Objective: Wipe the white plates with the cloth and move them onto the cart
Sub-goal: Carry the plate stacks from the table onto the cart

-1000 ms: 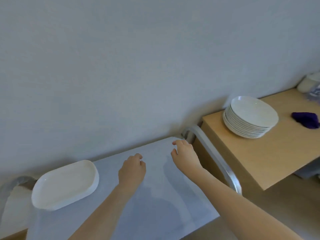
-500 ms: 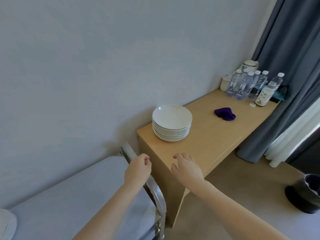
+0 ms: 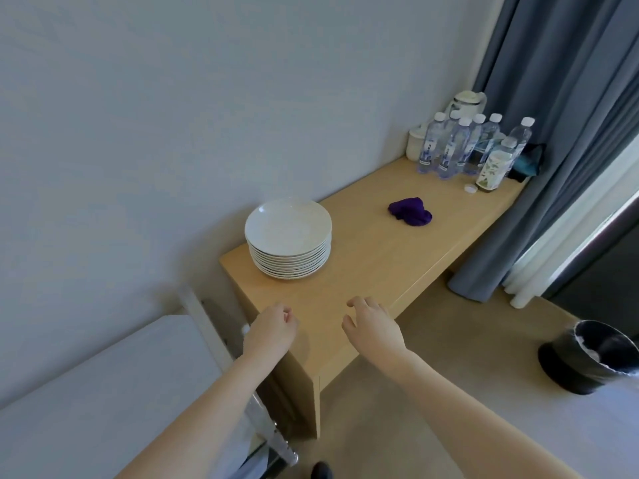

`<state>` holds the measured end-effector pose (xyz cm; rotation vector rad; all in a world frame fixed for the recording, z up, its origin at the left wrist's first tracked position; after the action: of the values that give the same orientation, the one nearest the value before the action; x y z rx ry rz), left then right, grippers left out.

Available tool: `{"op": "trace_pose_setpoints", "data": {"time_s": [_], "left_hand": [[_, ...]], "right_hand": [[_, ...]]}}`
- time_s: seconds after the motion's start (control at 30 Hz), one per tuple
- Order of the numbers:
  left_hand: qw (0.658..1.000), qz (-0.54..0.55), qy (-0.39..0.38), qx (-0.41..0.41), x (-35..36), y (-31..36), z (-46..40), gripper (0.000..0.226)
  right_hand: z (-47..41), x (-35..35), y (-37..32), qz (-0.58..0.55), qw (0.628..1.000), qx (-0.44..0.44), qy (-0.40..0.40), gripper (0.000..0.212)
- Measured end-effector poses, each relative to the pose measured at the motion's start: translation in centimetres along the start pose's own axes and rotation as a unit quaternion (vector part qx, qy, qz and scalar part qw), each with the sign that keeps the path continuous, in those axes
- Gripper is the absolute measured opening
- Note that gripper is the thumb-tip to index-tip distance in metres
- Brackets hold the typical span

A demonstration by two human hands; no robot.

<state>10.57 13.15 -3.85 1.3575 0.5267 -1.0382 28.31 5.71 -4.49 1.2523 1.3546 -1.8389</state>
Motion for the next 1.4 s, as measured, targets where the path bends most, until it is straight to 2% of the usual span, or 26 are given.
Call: {"op": "trace_pose_setpoints", "data": {"time_s": [0.3,0.43,0.6,0.8,0.93,1.07,1.27,1.4], "left_hand": [[0.997,-0.014,0.072,-0.014,-4.4,0.0,-9.2,0.021],[0.995,-0.005,0.099,-0.032,-6.7,0.2,-12.4,0.027],[0.994,0.021,0.066,-0.08,-7.3,-0.8,-15.7,0.035],[0.978,0.162,0.024,-0.128,-6.3,-1.7,-17.0,0.024],[0.935,0.291,-0.002,-0.203,-5.1,-2.3,-17.1,0.043],[0.9,0.361,0.015,-0.245,-4.1,-2.3,-17.8,0.044],[0.894,0.334,0.09,-0.285,-3.3,-2.0,-19.0,0.035],[0.906,0.269,0.123,-0.302,-2.8,-2.0,-19.3,0.029]], "right_hand": [[-10.0,-2.1,-3.2,0.016,0.999,-0.029,0.017,0.036],[-14.3,-3.0,-5.2,0.002,0.999,-0.032,0.028,0.037],[-18.6,-3.1,-6.3,0.005,1.0,-0.025,0.01,0.038],[-22.1,-1.9,-5.7,-0.032,0.999,0.01,-0.034,0.047],[-24.4,-0.9,-4.9,-0.113,0.989,0.054,-0.081,0.05],[-26.9,-0.3,-4.9,-0.175,0.975,0.075,-0.11,0.051],[-29.9,0.3,-4.8,-0.213,0.952,0.101,-0.197,0.047],[-30.7,1.2,-4.8,-0.152,0.97,0.057,-0.179,0.046]]}}
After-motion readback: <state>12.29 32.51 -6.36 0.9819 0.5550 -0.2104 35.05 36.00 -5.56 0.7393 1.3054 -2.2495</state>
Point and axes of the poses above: each hand's wrist, its own z-axis away from the middle knuckle, its own x-axis out of the palm, y = z × x, the point moved 5 cm from there along -z, towards the middle knuckle, and after that the axes turned 1 degree about y, right-handed, at the moved point
